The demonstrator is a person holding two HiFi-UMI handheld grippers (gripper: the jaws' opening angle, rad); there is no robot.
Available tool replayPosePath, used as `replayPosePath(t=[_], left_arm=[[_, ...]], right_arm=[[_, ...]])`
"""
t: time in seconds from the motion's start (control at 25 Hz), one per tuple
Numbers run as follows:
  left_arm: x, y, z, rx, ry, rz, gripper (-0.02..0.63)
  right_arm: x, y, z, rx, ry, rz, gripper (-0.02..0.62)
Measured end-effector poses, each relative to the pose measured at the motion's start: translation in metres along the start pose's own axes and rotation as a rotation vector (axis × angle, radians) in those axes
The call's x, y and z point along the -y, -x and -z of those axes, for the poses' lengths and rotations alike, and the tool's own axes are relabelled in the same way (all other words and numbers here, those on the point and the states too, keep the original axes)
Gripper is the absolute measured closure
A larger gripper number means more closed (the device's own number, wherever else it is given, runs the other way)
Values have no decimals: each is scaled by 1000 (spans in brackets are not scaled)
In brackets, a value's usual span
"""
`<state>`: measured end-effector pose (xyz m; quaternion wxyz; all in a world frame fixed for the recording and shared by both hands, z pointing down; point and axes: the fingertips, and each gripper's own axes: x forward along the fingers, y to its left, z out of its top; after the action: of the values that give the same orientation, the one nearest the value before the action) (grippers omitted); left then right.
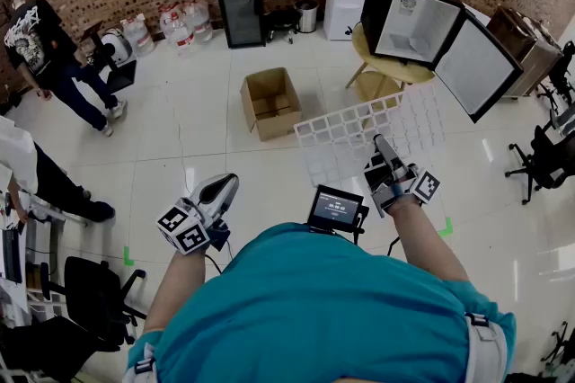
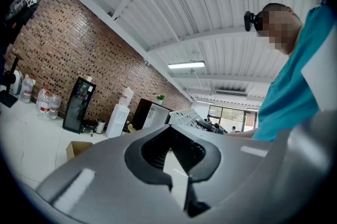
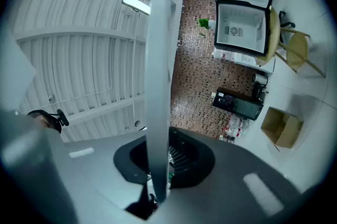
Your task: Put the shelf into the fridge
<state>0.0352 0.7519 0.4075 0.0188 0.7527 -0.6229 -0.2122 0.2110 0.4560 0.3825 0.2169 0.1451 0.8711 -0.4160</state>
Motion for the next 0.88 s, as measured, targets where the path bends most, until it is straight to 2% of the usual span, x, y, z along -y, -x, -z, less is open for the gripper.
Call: replayPosePath(t=[0.16,0.28,0.4,0.52,0.72,0.88], left_arm=[[3,-10,13,-1,-17,11,609],[24,-37,20,-3,-41,12,609],[42,-61,30,-3,-24,-8,609],[54,-82,39,-2,-41,10,609],[54,-111,61,-18,17,-1,609],[52,-140,69,-42,29,27,608]], right_arm=[[7,12,-7,0,1,2,568],[9,32,-34,0,-6,-1,568],[9,52,-58,-3,-8,-6,568],[17,66,-77,-4,-7,-2,568],[30,77,-99,-1,-6,2,568],[41,81,-119,19,-11,14,568]])
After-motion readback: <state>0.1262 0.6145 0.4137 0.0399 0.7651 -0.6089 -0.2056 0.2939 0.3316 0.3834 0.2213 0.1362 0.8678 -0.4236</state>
